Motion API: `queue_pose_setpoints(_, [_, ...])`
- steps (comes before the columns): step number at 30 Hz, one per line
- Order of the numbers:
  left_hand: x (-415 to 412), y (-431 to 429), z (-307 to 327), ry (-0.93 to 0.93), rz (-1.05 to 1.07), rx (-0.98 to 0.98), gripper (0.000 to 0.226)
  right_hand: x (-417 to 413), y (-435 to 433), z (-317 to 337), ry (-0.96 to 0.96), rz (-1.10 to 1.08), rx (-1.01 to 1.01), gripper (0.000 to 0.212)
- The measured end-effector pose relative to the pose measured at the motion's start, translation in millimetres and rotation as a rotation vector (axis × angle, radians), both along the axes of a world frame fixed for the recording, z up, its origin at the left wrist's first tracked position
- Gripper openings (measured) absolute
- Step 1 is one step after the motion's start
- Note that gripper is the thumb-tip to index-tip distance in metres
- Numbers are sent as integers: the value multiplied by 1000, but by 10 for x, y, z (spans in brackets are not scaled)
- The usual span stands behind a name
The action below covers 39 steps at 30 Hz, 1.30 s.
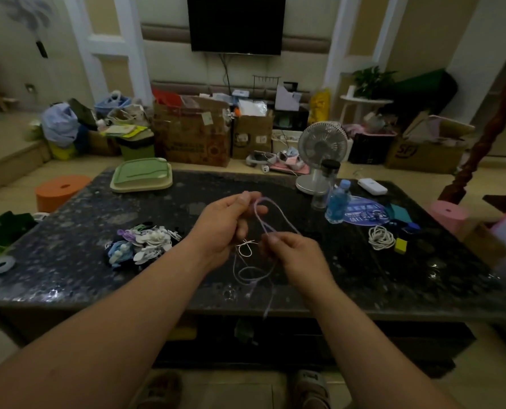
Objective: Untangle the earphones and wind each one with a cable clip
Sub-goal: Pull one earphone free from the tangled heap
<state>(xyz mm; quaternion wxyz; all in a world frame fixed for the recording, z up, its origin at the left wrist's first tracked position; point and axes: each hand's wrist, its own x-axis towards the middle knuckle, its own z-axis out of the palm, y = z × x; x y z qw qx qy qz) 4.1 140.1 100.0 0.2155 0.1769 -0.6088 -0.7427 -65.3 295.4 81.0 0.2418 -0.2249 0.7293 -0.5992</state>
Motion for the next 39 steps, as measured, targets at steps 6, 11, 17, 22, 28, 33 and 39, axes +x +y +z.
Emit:
queue_pose_setpoints(6, [65,-285,-224,-109,232,147,37,-218,159,65,-144,-231,-368,28])
queue_pose_setpoints(11, [-43,-149,-209,-82,68,258,36,-138,70,-19,-21,204,74,24])
queue_pose_setpoints(17, [-98,-169,-43,69,83,357,31,122,29,-264,17,561,263,36])
queue_pose_setpoints(22, [-43,-519,-34,61,173,334,32,116,154,-474,-123,326,236,32])
queue_pose_setpoints(28, [6,-614,-15,62,164,230,29,-31,170,-746,-156,99,178,31])
queue_pose_setpoints(33, [51,-601,50,0,111,-9,31,-114,308,-889,127,52,387,29])
queue_pose_setpoints(39, [3,-680,98,-67,98,-265,33,-241,386,-1074,383,124,675,25])
